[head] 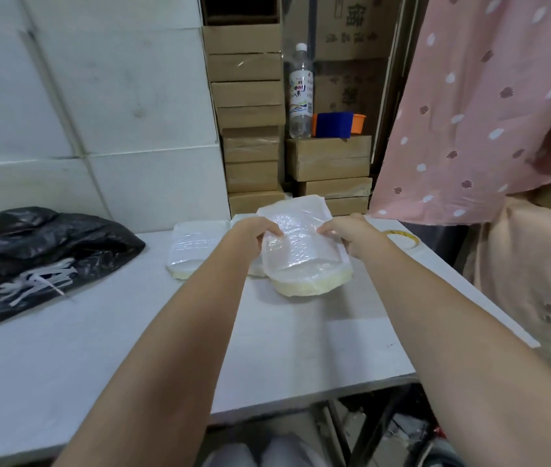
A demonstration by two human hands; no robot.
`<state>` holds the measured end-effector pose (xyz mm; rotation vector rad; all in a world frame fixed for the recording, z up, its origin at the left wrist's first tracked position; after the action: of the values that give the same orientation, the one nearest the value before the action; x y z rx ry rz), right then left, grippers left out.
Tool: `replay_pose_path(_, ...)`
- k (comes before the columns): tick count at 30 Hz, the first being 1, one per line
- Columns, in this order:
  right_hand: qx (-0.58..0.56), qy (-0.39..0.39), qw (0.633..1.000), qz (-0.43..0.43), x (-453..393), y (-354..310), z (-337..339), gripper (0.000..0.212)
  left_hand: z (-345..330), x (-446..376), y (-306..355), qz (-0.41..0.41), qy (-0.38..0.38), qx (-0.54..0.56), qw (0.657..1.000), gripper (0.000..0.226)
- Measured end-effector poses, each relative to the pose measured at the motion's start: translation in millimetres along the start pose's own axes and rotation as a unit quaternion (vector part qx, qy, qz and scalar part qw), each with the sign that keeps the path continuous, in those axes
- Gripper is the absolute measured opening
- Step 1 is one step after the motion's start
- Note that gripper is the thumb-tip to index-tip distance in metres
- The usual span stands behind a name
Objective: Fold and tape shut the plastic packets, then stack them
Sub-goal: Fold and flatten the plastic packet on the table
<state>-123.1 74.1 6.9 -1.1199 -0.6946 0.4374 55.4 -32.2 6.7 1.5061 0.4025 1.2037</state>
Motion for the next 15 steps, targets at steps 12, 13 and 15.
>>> replay_pose_path(12,0.063,-0.139,0.988,-0.004,49.7,55.8,-113.9,0.088,108.4,53.7,-89.9,0.005,0.059,-0.031,0.998,0.022)
replay_pose_path(13,0.076,-0.143,0.987,-0.008,47.8,63.9,-119.3,0.092,113.2,54.5,-96.3,0.000,0.062,-0.025,0.998,0.030)
replay_pose_path(15,0.091,-0.145,0.985,-0.017,83.5,62.4,-121.2,0.090,118.7,57.8,-106.5,-0.007,0.065,-0.020,0.998,0.033)
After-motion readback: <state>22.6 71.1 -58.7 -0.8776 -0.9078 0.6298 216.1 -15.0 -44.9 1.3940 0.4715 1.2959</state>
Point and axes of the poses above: each hand's wrist, its own x-axis away from the middle knuckle, its own z-axis out of the back of the hand, y = z × x, the point moved 9 cm from there along -x, towards the middle knuckle, and after that the axes turned 2 degrees about y, right-handed, at the moved point
